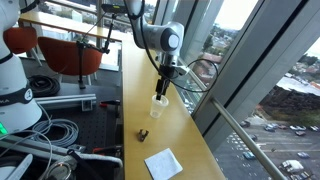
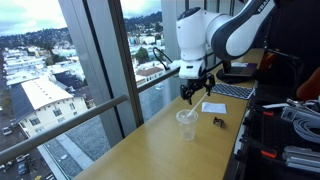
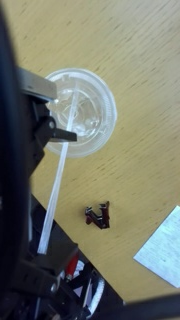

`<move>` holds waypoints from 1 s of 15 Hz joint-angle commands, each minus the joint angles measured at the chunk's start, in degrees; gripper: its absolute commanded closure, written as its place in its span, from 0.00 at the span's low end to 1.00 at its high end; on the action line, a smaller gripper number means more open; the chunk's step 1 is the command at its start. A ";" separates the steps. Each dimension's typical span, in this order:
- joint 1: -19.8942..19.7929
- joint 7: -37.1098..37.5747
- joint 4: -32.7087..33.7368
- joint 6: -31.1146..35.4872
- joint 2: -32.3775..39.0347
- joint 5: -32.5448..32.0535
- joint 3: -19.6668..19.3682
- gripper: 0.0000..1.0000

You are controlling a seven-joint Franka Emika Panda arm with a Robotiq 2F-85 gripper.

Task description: Put the straw in the plastic cup

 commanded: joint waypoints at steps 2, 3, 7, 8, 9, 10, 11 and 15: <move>0.75 1.36 0.09 -0.88 -1.55 -0.71 1.00 0.00; 0.80 1.17 0.51 -0.64 -1.38 -0.51 1.25 0.00; 0.59 0.11 3.77 -0.20 0.05 -0.17 1.84 0.00; 0.53 -0.01 4.23 -0.24 -0.10 0.15 2.01 0.00; 0.54 0.05 5.13 -0.27 0.33 0.29 2.02 0.00; 0.48 -0.22 6.11 -0.51 0.86 0.72 2.14 0.00; 0.48 -0.28 6.81 -0.58 1.20 0.98 2.20 0.00; -0.10 -0.01 8.51 -3.43 0.33 4.20 2.42 0.00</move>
